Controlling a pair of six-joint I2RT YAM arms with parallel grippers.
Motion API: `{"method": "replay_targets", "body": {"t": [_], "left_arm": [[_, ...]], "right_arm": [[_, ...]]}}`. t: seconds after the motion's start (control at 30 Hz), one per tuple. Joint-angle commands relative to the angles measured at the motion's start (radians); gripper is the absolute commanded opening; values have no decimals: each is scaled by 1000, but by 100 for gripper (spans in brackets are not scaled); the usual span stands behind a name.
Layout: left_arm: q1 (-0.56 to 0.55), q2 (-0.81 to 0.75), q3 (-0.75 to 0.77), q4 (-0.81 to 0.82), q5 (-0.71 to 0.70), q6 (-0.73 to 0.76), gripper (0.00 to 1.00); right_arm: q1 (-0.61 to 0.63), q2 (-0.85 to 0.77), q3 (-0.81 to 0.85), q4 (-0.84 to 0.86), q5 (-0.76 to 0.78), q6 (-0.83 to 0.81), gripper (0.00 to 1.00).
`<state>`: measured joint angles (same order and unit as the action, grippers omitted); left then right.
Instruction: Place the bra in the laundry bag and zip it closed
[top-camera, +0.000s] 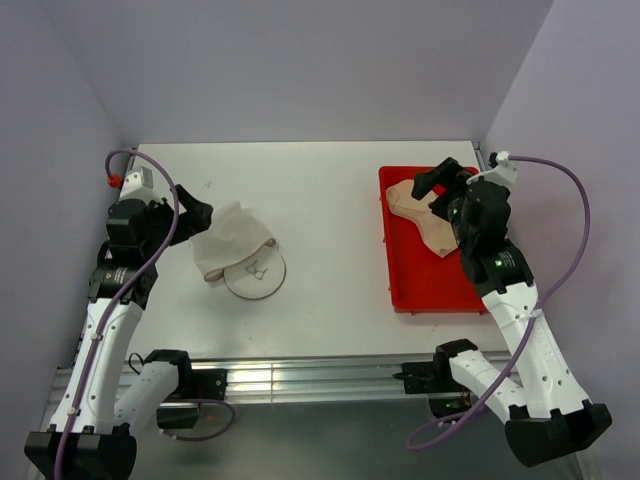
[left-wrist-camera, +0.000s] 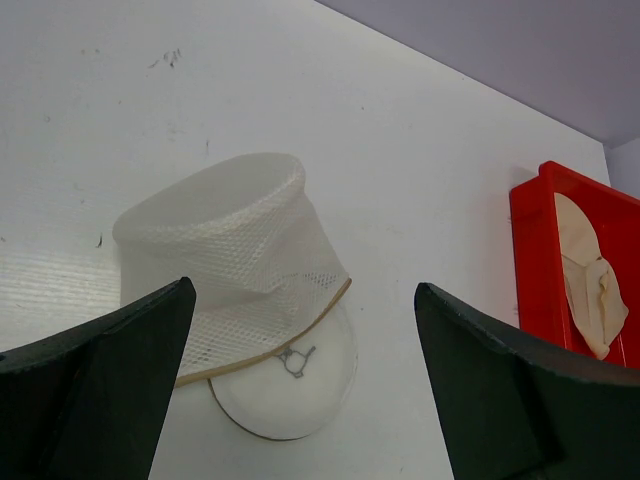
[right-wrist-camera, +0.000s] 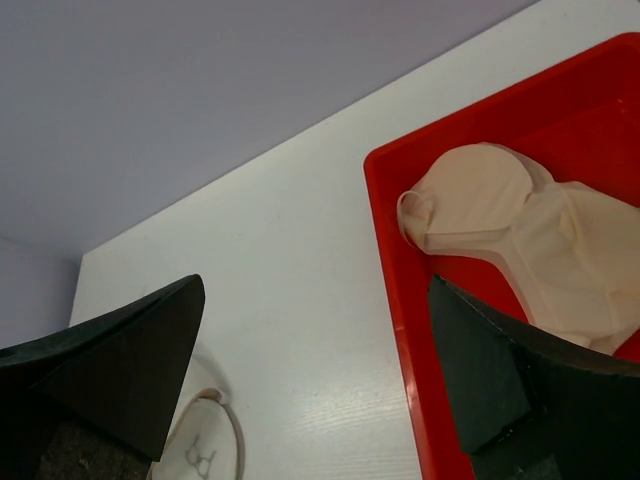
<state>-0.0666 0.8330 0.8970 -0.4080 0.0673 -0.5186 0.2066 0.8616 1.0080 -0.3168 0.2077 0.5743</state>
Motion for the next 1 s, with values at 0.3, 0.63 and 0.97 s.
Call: {"method": "replay_targets", "body": {"t": [0.3,0.63,0.97], "left_arm": [[4,-5,6,44,48,-14,99],[4,-18,2,60,95,-24,99],[13,-31,-4,71,135,-35,99]], "right_arm": [[-16,103,47,-135,96,56,100],[-173,243,-112,-88,-48,243,98],[-329,281,-316,42,-53,433,95]]}}
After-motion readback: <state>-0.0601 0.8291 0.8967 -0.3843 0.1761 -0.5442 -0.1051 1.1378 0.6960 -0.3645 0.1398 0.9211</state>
